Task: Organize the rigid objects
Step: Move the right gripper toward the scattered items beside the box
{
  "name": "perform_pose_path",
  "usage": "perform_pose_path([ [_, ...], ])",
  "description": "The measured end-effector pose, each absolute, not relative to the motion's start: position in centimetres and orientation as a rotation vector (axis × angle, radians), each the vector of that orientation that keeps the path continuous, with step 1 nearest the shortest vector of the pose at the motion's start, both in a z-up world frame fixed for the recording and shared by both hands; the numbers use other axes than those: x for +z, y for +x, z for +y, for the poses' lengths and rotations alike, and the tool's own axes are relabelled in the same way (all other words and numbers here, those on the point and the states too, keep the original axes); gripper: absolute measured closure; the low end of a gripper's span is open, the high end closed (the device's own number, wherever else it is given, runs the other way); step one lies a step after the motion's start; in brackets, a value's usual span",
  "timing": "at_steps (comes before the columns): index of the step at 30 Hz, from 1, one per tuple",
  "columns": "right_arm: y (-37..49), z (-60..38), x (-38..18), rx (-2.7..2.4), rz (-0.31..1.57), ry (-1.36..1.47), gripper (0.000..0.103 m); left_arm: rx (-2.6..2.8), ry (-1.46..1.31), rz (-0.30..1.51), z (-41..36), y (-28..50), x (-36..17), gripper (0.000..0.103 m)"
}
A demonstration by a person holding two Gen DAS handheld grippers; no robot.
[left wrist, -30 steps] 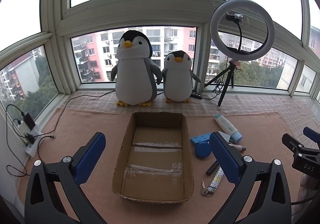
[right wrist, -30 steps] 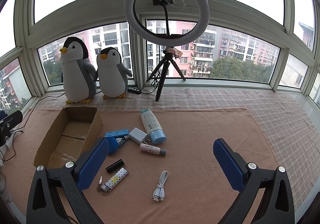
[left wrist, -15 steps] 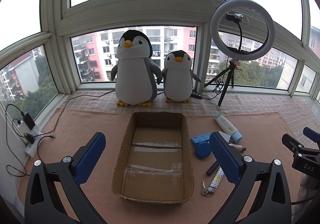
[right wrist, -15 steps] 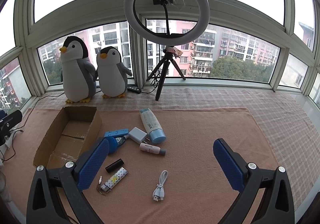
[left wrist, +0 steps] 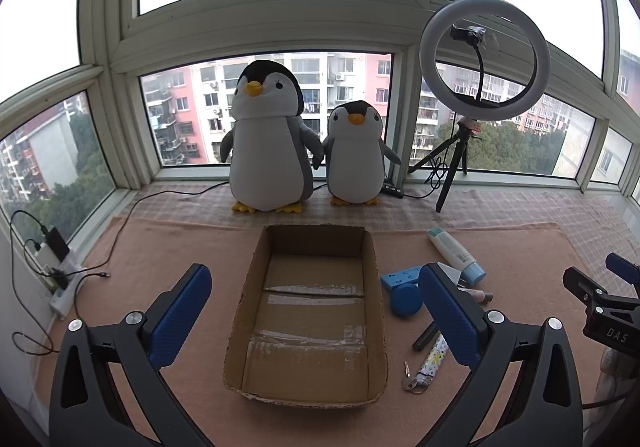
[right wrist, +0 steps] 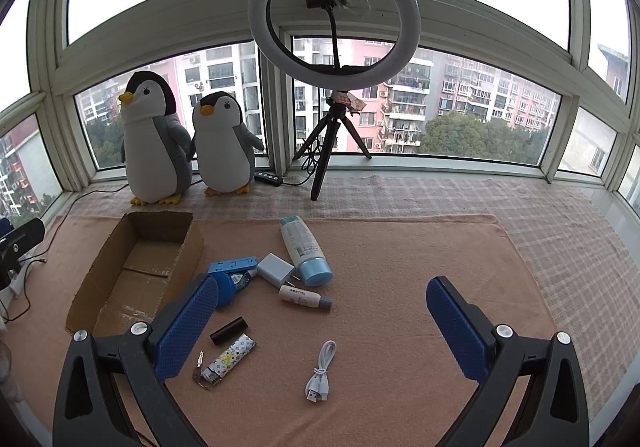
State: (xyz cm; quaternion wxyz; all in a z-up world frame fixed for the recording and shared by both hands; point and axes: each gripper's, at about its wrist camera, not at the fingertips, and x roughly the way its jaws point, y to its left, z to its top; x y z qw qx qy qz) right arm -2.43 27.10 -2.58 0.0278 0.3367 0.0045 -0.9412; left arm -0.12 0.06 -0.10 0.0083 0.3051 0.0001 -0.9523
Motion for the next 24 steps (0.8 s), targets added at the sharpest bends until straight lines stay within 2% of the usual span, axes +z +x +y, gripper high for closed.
perform_pose_path([
  [8,-2.8,27.6,-3.4,-2.906,0.007,1.065,0.0,-2.923,1.029,-0.028,-1.5,-1.2,-2.2,0.0],
  [24,-3.7,29.2,-6.2,-2.917,0.004,1.14,0.0,-2.684,1.312,-0.022,-6.7,-4.4,-11.4,0.0],
])
